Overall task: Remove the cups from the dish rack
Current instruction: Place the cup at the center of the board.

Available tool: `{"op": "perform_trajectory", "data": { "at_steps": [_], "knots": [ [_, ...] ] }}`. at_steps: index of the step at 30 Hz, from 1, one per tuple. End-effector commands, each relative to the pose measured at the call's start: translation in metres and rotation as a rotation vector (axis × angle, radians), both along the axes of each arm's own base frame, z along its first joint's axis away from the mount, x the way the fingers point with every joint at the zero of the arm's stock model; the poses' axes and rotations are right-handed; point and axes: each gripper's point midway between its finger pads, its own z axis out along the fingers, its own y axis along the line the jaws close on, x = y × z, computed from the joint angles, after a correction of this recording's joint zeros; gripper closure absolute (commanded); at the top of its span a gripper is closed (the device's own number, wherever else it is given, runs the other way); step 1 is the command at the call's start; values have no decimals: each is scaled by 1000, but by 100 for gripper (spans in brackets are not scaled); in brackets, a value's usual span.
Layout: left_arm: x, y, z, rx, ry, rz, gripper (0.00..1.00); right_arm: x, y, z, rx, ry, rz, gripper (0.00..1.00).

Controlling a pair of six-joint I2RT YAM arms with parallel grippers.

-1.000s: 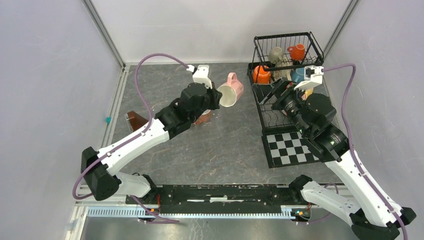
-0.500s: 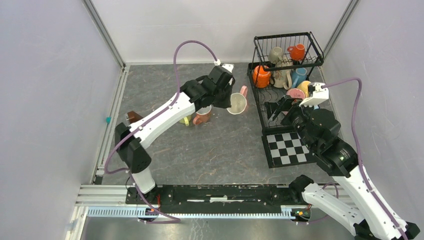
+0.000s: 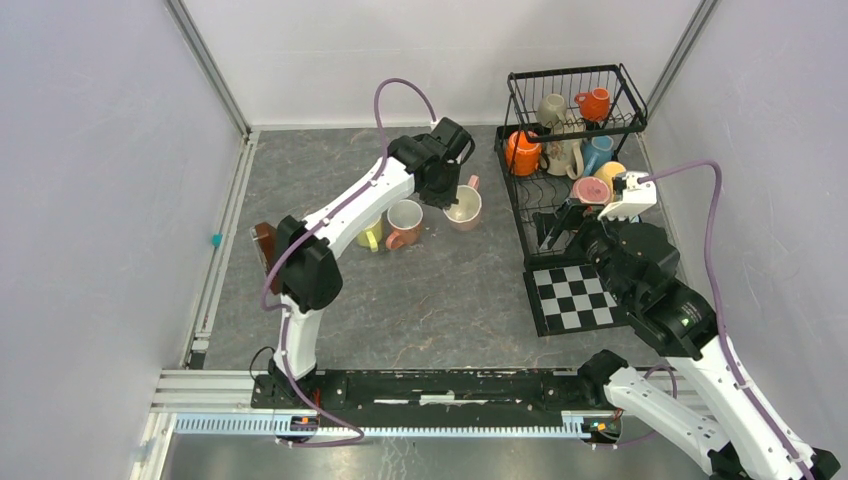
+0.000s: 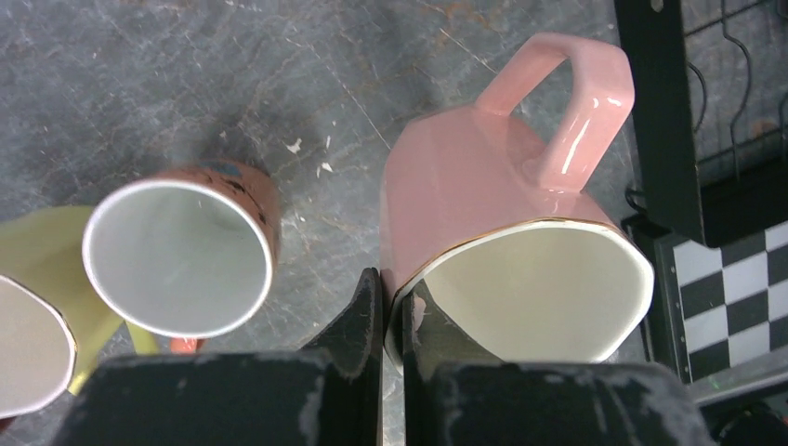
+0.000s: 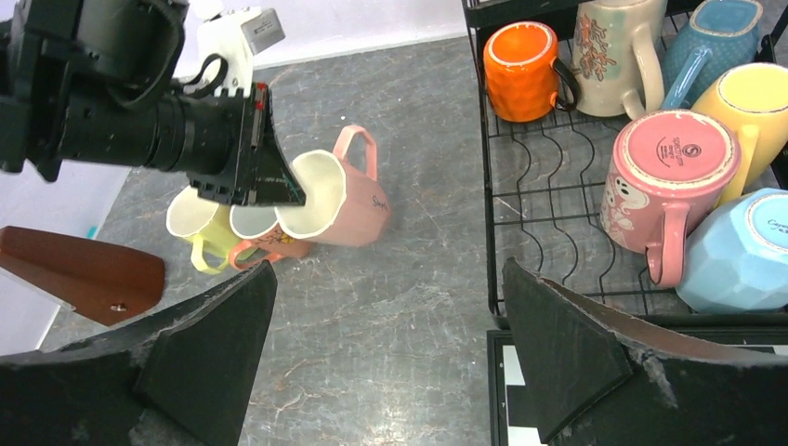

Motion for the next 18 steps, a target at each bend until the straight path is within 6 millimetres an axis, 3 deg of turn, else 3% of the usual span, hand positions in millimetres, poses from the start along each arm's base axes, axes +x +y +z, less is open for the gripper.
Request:
{"op": "perform_trajectory", "data": {
  "at_steps": [1,12,18],
  "knots": [
    [23,-11,22,-31,-52,-50,98,-1,1,-1,-17,-7,13,2],
    [34,5,-22,70,38,-58,98,2,10,-11,-22,16,46,2],
    [35,13,-29,89,57,-61,98,4,15,-18,-23,33,59,2]
  ]
}}
